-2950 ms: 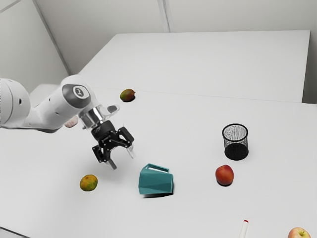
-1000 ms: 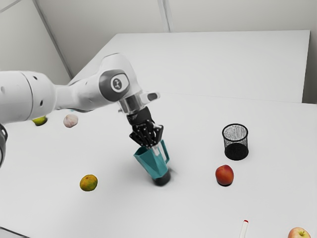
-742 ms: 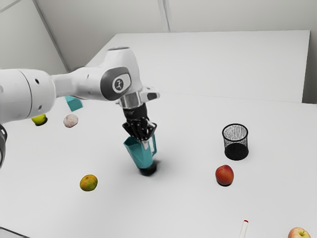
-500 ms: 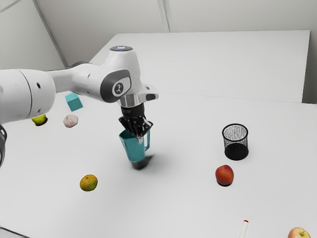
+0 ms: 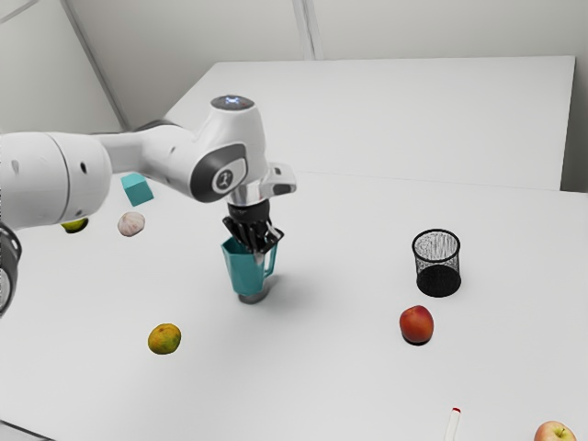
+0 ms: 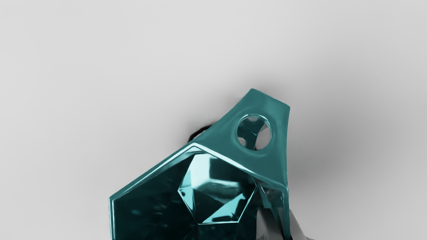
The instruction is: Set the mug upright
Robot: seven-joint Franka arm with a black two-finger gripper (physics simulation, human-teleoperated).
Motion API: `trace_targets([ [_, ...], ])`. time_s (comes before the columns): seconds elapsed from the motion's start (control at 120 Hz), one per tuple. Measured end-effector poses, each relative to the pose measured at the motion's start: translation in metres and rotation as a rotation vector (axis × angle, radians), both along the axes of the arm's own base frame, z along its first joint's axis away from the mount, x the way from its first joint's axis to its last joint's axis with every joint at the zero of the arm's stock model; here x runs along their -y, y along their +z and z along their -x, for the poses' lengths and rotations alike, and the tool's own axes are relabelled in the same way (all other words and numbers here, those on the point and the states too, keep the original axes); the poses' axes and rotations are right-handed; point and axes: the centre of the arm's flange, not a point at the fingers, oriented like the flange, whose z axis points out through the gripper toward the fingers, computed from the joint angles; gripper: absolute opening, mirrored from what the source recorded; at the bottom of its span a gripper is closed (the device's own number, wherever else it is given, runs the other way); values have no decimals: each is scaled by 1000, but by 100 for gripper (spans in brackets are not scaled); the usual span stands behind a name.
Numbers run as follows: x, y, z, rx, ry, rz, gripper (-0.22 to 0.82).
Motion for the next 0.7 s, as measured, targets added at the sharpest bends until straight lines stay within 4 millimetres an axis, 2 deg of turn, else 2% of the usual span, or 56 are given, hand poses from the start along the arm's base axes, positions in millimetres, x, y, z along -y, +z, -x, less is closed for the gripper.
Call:
trace_targets([
  [0.233, 1, -12, -2, 5, -2, 3, -18],
  [0.392, 4, -10, -2, 11, -3, 14, 17],
  [0.467, 4, -4, -2, 20, -3, 16, 30],
  [0.575, 4, 13, 0, 45, -3, 20, 42],
  [0.7, 2, 44, 6, 83, -1, 21, 50],
])
